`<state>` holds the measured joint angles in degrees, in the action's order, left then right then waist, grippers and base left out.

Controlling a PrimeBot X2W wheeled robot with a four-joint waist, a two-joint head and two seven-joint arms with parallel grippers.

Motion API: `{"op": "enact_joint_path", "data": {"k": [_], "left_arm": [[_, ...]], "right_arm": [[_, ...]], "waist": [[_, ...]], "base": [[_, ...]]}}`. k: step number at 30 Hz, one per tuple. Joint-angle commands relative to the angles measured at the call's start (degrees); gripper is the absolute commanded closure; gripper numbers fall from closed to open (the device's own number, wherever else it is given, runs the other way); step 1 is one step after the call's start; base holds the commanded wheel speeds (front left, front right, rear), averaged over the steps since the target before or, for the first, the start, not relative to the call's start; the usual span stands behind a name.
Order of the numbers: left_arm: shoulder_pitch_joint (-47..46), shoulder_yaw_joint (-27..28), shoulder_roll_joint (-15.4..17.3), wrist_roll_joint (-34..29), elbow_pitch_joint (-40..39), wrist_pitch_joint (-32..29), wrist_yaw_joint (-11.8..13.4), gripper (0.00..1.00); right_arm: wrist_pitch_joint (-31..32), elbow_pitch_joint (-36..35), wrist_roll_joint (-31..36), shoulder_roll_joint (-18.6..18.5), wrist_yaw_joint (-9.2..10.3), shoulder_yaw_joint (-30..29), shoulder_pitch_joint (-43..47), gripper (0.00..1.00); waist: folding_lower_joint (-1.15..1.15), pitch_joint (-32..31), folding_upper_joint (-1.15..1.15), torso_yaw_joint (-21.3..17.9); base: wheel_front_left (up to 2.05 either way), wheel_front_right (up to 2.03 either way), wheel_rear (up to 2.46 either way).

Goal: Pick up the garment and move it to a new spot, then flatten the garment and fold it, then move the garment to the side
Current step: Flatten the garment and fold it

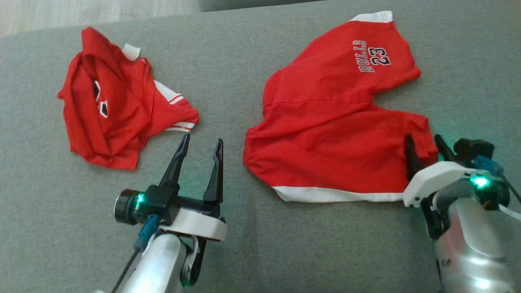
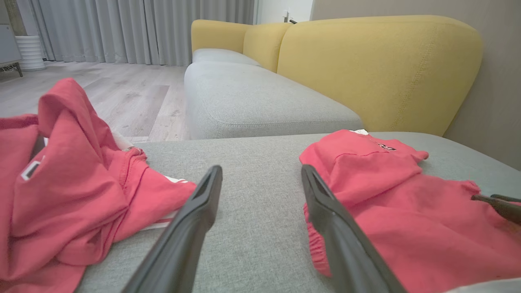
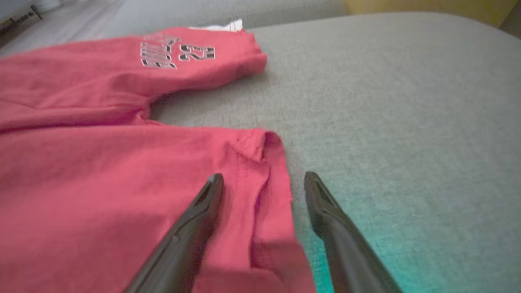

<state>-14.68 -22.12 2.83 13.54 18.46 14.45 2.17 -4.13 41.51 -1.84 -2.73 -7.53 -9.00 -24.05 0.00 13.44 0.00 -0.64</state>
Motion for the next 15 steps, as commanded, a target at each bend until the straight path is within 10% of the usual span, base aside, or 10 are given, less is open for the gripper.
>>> {"op": "enact_joint_path", "data": {"k": [1,3,15], "left_arm": [[-2.34,1.51,0.05,-0.53,-1.44,0.55,0.12,0.0],[-2.37,1.46,0.05,-0.53,-1.4,0.55,0.12,0.0],[-2.47,1.27,0.05,-0.1,-1.55,0.55,0.34,0.0]], "right_arm": [[1.22,1.0,1.02,-0.15,0.04,0.87,-2.33,0.0],[1.94,3.07,2.45,-0.15,0.04,0.99,-3.4,1.0],[-2.23,2.55,11.56,-4.97,0.04,-8.63,-9.27,1.0]], "waist": [[0.0,0.52,0.0,0.45],[0.0,0.67,0.0,0.67],[0.0,0.32,0.0,1.42]], "base": [[0.0,0.0,0.0],[0.0,0.0,0.0],[0.0,0.0,0.0]]}}
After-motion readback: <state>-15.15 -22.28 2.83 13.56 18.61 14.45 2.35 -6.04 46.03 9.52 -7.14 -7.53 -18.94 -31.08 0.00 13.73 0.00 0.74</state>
